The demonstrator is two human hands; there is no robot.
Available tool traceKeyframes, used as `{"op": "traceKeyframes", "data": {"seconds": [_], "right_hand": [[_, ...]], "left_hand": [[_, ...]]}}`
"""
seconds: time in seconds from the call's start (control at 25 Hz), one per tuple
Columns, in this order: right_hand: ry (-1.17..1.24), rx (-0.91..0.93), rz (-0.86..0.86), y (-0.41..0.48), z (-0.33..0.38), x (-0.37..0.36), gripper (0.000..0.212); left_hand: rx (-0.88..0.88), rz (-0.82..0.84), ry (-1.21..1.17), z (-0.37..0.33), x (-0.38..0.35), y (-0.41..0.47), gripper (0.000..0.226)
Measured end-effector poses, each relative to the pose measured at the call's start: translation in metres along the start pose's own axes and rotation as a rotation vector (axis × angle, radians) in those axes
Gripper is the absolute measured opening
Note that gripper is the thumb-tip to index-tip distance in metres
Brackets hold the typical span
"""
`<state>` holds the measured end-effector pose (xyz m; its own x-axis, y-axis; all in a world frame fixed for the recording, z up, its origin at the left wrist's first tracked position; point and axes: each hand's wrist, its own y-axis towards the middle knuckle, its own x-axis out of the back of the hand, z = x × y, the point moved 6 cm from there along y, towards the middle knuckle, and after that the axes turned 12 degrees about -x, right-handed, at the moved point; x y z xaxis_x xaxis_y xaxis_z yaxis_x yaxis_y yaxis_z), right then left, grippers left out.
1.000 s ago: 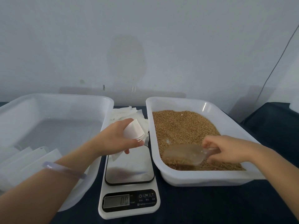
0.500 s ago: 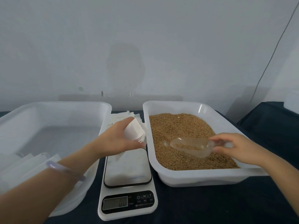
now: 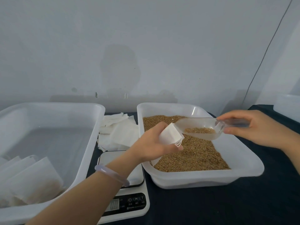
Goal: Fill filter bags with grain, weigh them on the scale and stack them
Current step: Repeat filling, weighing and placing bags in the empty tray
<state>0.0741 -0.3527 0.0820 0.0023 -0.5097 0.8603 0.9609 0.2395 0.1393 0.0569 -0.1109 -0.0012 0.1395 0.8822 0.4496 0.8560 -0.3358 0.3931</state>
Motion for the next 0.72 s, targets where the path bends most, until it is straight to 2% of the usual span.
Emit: {"op": "traceKeyframes", "data": {"seconds": [0.16, 0.32, 0.52, 0.72], "right_hand": [[-0.114, 0.036, -0.030, 0.007, 0.011, 0.005, 0.034], [-0.310, 0.138, -0.059, 0.014, 0.030, 0.011, 0.032], [-0.502, 0.175, -0.075, 0.022, 0.052, 0.014, 0.034], [-0.606, 0.259, -0.219, 0.021, 0.073, 0.019, 0.028]], "left_hand": [[-0.003, -0.023, -0.017, 0.007, -0.003, 0.000, 0.042], [0.013, -0.068, 0.080, 0.010, -0.004, 0.001, 0.045], [0.117, 0.005, 0.198, 0.014, -0.009, 0.007, 0.057], [0.123, -0.026, 0.220, 0.011, -0.011, 0.007, 0.060]]}}
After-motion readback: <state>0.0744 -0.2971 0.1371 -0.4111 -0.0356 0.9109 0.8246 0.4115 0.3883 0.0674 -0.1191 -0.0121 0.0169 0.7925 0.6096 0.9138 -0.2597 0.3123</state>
